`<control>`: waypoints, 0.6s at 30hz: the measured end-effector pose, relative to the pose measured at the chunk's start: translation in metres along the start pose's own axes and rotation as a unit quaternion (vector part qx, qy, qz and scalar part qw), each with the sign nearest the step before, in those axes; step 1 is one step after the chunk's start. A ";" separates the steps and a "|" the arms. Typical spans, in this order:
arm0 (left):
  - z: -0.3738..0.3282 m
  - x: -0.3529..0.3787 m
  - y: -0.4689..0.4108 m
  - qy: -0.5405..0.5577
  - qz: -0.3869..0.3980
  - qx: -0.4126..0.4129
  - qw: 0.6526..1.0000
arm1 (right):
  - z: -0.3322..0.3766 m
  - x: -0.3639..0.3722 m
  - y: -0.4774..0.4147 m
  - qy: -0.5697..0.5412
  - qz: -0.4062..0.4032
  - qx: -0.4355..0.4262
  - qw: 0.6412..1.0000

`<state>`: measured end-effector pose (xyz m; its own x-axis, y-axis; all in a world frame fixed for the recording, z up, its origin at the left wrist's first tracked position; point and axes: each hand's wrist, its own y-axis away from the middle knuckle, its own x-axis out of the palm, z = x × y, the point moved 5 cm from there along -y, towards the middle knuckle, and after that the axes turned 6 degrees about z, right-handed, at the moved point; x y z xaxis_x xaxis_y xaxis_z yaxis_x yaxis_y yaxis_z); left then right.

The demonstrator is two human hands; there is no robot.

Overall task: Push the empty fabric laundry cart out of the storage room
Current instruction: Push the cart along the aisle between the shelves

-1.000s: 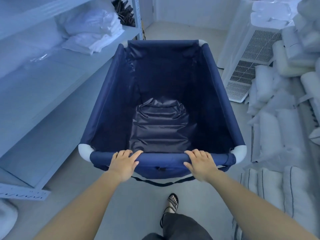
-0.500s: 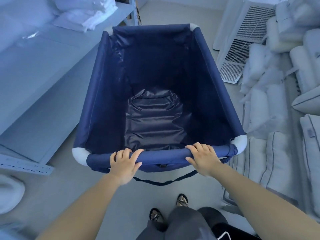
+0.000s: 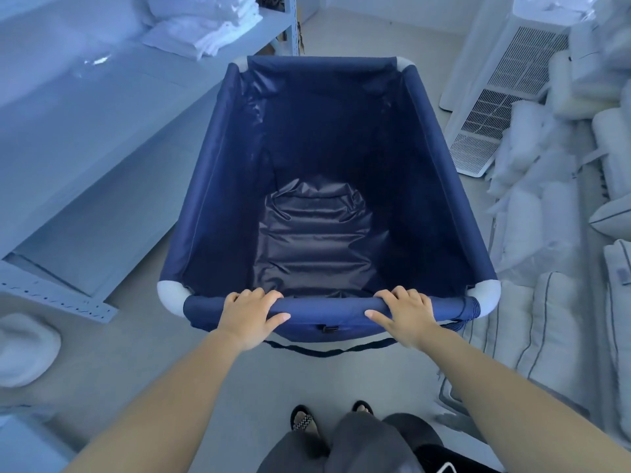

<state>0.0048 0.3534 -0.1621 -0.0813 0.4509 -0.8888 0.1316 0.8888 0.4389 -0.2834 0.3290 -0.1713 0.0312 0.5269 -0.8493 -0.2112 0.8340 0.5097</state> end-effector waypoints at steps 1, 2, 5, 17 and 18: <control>-0.001 0.001 0.001 -0.007 -0.004 -0.001 1.000 | -0.001 0.001 0.000 0.004 0.002 -0.001 1.000; -0.001 0.002 0.002 -0.012 -0.009 -0.002 1.000 | -0.002 0.001 0.000 0.005 0.002 -0.003 1.000; -0.003 0.004 0.005 -0.020 -0.017 -0.006 1.000 | -0.004 0.001 0.002 -0.002 -0.008 -0.014 1.000; -0.017 0.006 0.005 -0.035 -0.013 -0.039 0.999 | -0.019 -0.006 -0.009 -0.022 -0.010 -0.060 0.998; -0.020 0.006 0.004 -0.034 -0.009 -0.046 0.998 | -0.021 -0.008 -0.012 -0.020 -0.005 -0.066 0.998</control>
<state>-0.0144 0.3616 -0.1629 -0.0142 0.4314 -0.9021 0.0401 0.9017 0.4306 -0.3021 0.3114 -0.1736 0.0733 0.5265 -0.8470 -0.3366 0.8125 0.4759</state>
